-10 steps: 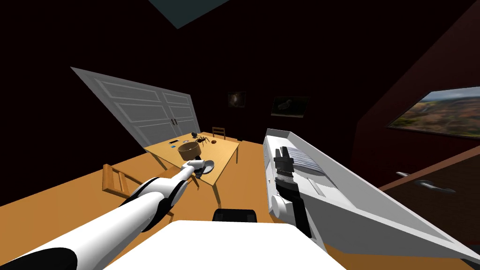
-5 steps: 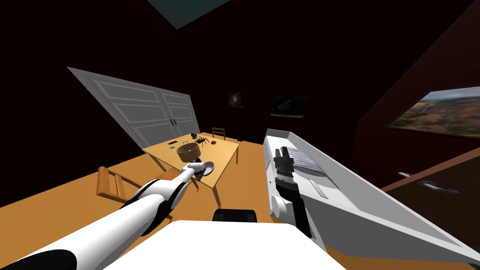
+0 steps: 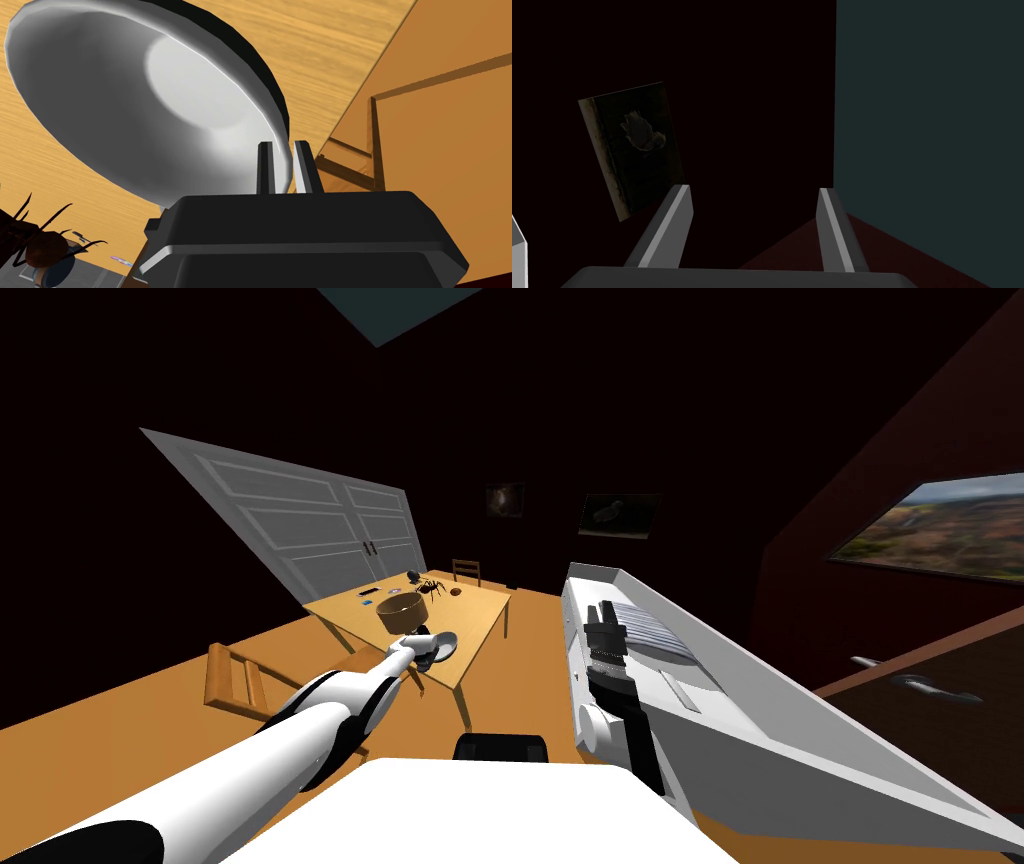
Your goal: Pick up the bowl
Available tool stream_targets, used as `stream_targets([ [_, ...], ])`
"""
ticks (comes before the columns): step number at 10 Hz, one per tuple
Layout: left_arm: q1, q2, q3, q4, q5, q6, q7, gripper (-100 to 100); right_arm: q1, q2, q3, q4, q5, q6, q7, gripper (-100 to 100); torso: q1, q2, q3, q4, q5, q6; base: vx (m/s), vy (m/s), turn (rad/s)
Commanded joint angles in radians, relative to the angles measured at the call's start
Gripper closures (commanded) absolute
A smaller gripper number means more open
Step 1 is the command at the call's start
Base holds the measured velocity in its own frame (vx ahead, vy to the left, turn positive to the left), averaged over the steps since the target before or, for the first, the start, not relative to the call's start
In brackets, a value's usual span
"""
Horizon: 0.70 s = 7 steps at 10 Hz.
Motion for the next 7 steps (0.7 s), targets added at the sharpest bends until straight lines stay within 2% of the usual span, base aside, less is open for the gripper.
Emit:
stream_targets([
  [1, 0.000, 0.000, 0.000, 0.000, 0.000, 0.000, 0.000, 0, 0.000, 0.000, 0.000, 0.000, 0.000, 0.000, 0.000, 0, 0.000, 0.000, 0.000, 0.000, 0.000, 0.000, 0.000, 0.000, 0.000],
  [2, -0.014, 0.011, 0.000, -0.015, 0.006, 0.029, -0.005, 100, 0.000, 0.000, 0.000, 0.000, 0.000, 0.000, 0.000, 0, 0.000, 0.000, 0.000, 0.000, 0.000, 0.000, -0.039, -0.031, 0.022],
  [5, -0.022, 0.017, 0.000, -0.020, 0.009, 0.042, -0.008, 100, 0.000, 0.000, 0.000, 0.000, 0.000, 0.000, 0.000, 0, -0.003, 0.004, 0.003, 0.001, -0.001, 0.000, -0.048, -0.024, 0.006],
  [6, -0.013, 0.015, -0.001, -0.038, 0.007, 0.052, -0.002, 100, 0.000, 0.000, 0.000, 0.000, 0.000, 0.000, 0.000, 0, -0.001, 0.003, 0.002, 0.001, -0.001, 0.000, -0.006, 0.001, -0.001],
  [7, -0.014, 0.015, -0.001, -0.036, 0.007, 0.050, -0.004, 0, 0.000, 0.000, 0.000, 0.000, 0.000, 0.000, 0.000, 0, -0.001, 0.002, 0.001, 0.001, -0.001, 0.000, 0.000, 0.000, 0.000],
])
